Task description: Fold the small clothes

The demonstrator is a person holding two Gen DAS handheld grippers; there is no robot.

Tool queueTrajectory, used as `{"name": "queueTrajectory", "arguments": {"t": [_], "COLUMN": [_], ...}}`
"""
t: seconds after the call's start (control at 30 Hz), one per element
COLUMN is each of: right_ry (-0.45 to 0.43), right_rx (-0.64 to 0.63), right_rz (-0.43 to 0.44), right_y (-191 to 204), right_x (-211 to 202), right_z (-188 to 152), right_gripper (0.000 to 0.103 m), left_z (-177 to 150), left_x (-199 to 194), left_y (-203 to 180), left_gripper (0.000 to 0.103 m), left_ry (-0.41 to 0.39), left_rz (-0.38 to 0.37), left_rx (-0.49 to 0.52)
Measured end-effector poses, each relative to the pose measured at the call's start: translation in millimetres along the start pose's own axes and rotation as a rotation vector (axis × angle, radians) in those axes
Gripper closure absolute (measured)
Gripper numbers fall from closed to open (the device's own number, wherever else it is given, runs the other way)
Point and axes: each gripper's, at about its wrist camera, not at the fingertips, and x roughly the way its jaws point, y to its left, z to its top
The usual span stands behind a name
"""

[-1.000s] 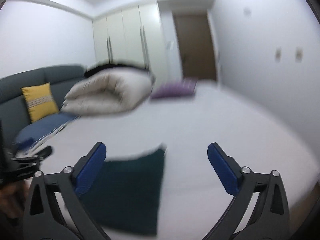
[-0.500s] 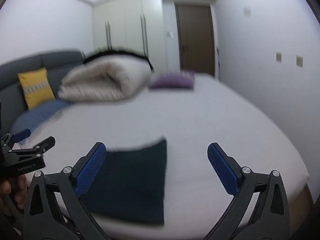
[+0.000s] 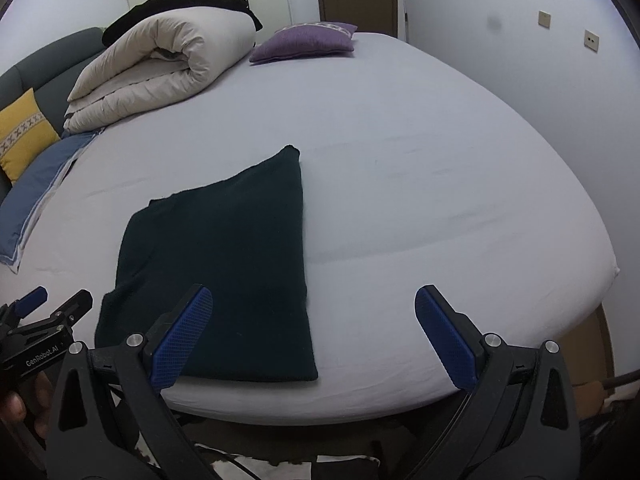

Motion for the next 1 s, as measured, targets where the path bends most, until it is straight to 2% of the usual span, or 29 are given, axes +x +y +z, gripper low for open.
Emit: {"name": "queueTrajectory", "arguments": {"t": [1.0], "right_ry": [0.025], "right_rx": [-0.042], "right_rz": [0.023], "right_y": [9.8], "right_x": [7.6], "right_z": [3.1], "right_gripper": [0.0], "left_z": [-4.4], "left_x": [16.7], "left_y": [5.5], "left_gripper": [0.0], "left_ry": [0.025], "left_rz": [0.004], "left_rx": [-0.004]}}
